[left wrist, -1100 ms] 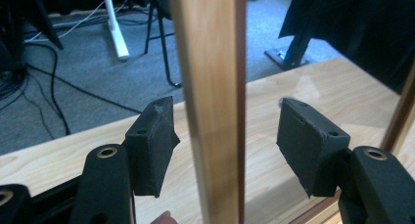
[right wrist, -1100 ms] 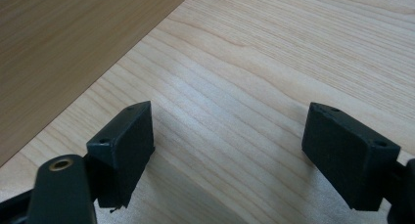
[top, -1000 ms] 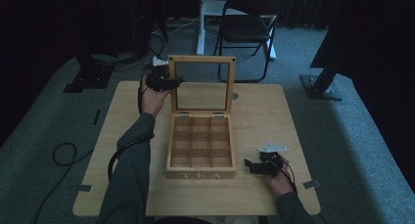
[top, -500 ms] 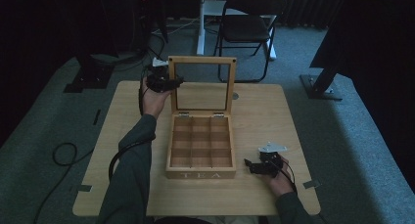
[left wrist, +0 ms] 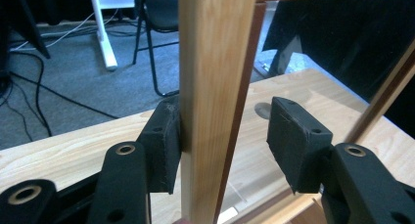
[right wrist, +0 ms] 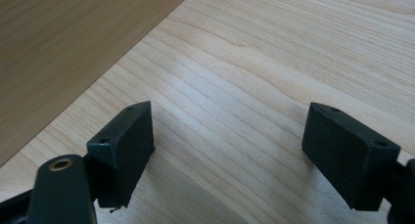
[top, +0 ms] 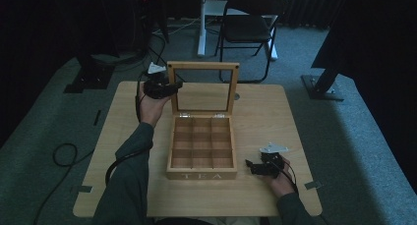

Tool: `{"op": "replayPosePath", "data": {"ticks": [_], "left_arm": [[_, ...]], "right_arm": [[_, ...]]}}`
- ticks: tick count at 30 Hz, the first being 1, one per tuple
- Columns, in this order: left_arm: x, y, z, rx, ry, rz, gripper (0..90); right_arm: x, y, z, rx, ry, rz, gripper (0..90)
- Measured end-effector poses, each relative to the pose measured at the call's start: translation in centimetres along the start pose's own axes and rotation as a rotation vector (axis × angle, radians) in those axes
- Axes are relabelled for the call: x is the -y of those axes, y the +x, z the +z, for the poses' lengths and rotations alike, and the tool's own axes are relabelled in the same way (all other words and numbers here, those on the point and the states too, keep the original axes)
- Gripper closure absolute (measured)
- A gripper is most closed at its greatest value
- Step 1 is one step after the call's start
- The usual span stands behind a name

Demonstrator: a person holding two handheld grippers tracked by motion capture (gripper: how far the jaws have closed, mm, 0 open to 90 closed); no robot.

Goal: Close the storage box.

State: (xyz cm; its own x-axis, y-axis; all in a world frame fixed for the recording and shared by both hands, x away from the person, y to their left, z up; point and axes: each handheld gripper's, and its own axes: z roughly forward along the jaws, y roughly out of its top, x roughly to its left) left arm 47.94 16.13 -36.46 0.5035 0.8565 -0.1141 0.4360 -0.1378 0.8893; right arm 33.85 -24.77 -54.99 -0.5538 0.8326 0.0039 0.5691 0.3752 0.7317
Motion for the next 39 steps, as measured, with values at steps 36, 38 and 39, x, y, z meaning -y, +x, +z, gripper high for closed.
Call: {"op": "replayPosePath", "data": {"ticks": [36,38,39], "left_arm": [[1.6,-3.4,-5.1,-0.010,-0.044,0.026,43.1],[1.6,-3.6,-5.4,-0.011,-0.046,0.022,43.1],[1.6,-3.6,-5.6,-0.008,-0.045,0.020,43.0]], "right_arm": [[0.0,0.0,0.0,0.000,-0.002,-0.001,19.0],[0.0,0.0,0.0,0.000,-0.002,-0.001,19.0],[0.0,0.0,0.0,0.000,-0.002,0.000,19.0]]}}
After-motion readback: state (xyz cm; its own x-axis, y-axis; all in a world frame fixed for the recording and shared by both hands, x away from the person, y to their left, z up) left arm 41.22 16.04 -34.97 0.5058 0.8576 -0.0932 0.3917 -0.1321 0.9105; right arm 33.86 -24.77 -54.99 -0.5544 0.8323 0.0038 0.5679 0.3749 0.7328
